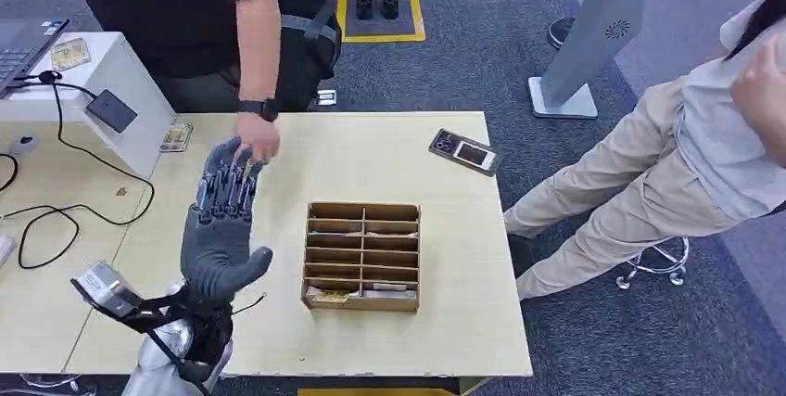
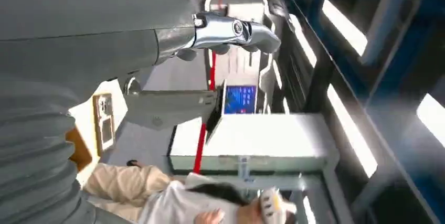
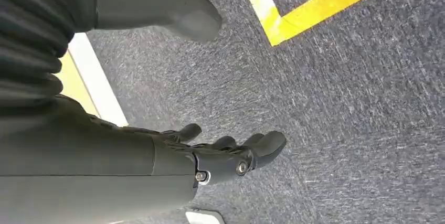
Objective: Pass the card to the sensor for recognition and then transmit it.
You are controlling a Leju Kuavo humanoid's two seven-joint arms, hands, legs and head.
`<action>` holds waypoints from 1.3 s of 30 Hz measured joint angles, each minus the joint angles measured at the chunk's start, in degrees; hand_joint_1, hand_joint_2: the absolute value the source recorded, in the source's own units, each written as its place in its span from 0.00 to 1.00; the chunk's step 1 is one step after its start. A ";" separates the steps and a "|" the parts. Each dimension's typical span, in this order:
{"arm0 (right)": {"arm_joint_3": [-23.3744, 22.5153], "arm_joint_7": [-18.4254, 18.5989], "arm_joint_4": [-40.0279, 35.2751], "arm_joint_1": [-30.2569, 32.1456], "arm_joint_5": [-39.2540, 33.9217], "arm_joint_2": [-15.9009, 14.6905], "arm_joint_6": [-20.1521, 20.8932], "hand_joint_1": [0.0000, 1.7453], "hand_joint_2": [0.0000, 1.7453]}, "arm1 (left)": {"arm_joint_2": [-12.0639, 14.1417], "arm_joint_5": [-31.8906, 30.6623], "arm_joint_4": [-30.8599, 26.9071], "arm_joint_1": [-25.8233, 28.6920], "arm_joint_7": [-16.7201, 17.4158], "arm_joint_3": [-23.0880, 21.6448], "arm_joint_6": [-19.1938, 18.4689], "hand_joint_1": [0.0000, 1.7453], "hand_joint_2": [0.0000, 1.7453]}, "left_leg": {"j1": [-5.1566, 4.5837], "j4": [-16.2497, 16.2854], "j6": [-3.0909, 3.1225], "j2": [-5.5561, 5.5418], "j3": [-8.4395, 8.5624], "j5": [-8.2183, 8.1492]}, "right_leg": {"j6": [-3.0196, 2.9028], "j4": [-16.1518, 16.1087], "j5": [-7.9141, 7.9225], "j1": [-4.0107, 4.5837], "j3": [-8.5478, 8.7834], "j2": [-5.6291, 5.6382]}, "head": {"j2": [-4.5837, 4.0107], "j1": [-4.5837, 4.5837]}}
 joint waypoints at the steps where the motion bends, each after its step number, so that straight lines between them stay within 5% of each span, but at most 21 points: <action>1: 0.00 0.00 0.00 0.02 0.24 0.00 0.20 0.00 1.00 | 0.44 -3.39 0.00 0.21 -1.26 -0.59 -0.61 0.00 1.00 | 0.00 0.00 0.00 0.00 0.00 0.00 | 0.00 0.00 0.00 0.00 0.00 0.00 | 0.00 0.00; 5: 0.00 0.00 0.00 0.01 0.96 -0.04 0.40 0.00 1.00 | 2.30 -14.30 0.04 0.69 -4.82 -3.35 -1.32 0.00 1.00 | 0.00 0.00 0.00 0.00 -0.01 0.00 | 0.00 0.00 -0.01 0.00 -0.02 0.00 | 0.00 0.00; 13: 0.04 0.02 0.00 0.00 2.01 -0.50 0.35 0.00 1.00 | 7.09 -27.20 2.80 -0.69 -4.47 -10.94 3.28 0.00 1.00 | 0.00 0.00 0.00 0.00 0.00 0.00 | 0.00 0.00 0.00 0.00 -0.03 0.00 | 0.00 0.00; 20: 0.09 0.33 0.00 -0.03 2.41 -1.07 0.31 0.00 1.00 | 10.50 -38.56 7.89 -4.89 3.30 -17.10 9.16 0.00 1.00 | 0.00 0.00 0.00 -0.01 -0.01 0.00 | 0.00 0.00 0.00 0.00 -0.02 -0.01 | 0.00 0.02; 29: 0.28 1.46 0.00 -0.08 3.00 -1.18 0.42 0.00 1.00 | 9.68 -58.96 16.76 -10.66 20.97 -24.79 21.67 0.00 1.00 | 0.00 0.00 0.00 0.00 -0.01 0.00 | 0.00 0.00 0.00 0.00 -0.03 0.00 | 0.00 0.00; 33: 0.31 1.90 0.00 -0.05 3.00 -1.18 0.42 0.00 1.00 | 7.94 -62.49 19.95 -11.37 24.46 -26.84 26.37 0.00 1.00 | 0.00 0.01 0.00 0.01 -0.02 0.00 | 0.00 -0.01 0.00 0.00 -0.04 0.01 | 0.00 0.00; 39: 0.31 1.92 0.00 -0.04 2.95 -1.18 0.42 0.00 1.00 | 6.10 -63.14 23.24 -11.95 25.34 -28.27 28.28 0.00 1.00 | 0.00 0.00 0.00 0.01 -0.02 0.00 | 0.00 0.00 0.00 0.00 -0.05 0.01 | 0.00 0.00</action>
